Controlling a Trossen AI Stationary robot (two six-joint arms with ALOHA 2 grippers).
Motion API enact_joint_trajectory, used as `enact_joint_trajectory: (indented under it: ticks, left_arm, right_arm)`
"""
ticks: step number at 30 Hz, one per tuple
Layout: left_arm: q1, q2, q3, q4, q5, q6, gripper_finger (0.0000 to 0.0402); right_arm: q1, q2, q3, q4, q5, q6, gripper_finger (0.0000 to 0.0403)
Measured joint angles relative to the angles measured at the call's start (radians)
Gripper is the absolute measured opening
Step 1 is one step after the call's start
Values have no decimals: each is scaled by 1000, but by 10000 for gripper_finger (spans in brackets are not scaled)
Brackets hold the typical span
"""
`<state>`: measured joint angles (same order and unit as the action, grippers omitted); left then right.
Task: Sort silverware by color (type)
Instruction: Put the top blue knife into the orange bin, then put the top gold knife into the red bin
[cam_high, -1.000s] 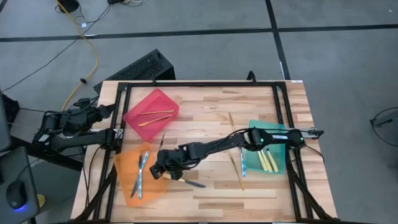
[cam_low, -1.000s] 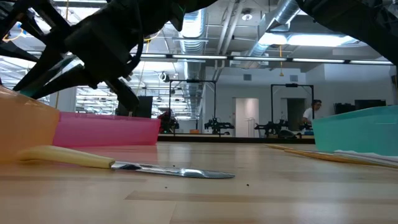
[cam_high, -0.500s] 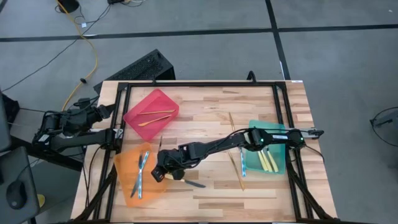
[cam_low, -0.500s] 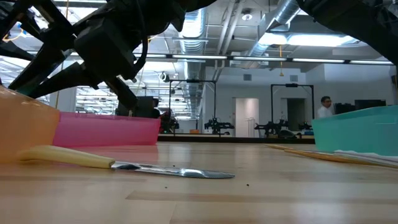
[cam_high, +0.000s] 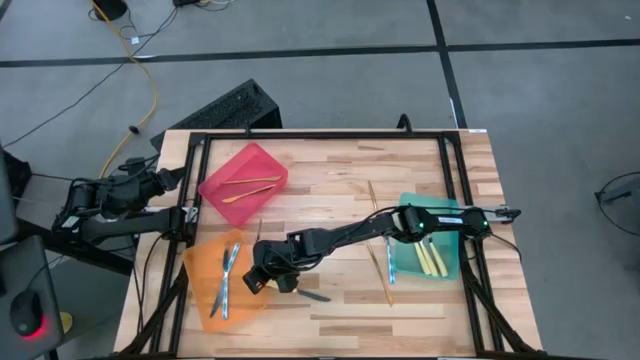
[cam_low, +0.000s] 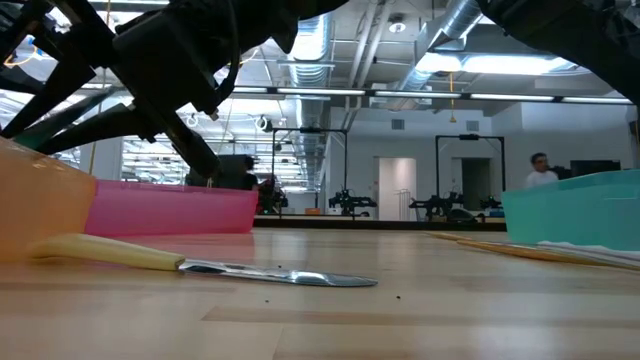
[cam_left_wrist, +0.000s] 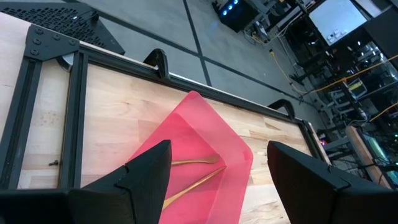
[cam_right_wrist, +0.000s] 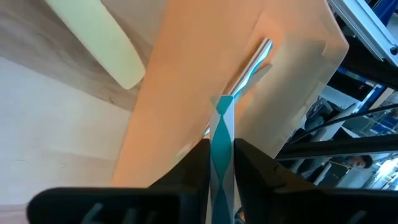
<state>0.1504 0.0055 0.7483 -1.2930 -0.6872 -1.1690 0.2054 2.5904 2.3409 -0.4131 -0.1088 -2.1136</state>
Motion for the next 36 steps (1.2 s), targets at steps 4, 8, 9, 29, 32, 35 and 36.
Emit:
enact_joint_trajectory:
  ticks: [4, 8, 9, 29, 32, 35, 36]
  left_arm:
    - [0, 0, 0, 0, 0, 0, 247]
    - [0, 0, 0, 0, 0, -1, 247]
    - [0, 0, 0, 0, 0, -1, 247]
    - [0, 0, 0, 0, 11, 10, 247]
    - [0, 0, 0, -1, 11, 12, 247]
    - [0, 0, 0, -3, 11, 30, 247]
    - [0, 0, 0, -3, 12, 37, 247]
  right_arm:
    - [-3, -1, 0, -3, 0, 0, 113]
    - [-5, -2, 0, -3, -1, 2, 140]
    - [-5, -2, 0, -3, -1, 3, 146]
    - [-11, -1, -1, 170, 28, 413, 161]
    - [-10, -1, 0, 236, 95, 596, 161]
    - [-6, -7, 12, 262, 172, 715, 160]
    - [-5, -17, 7, 270, 197, 749, 160]
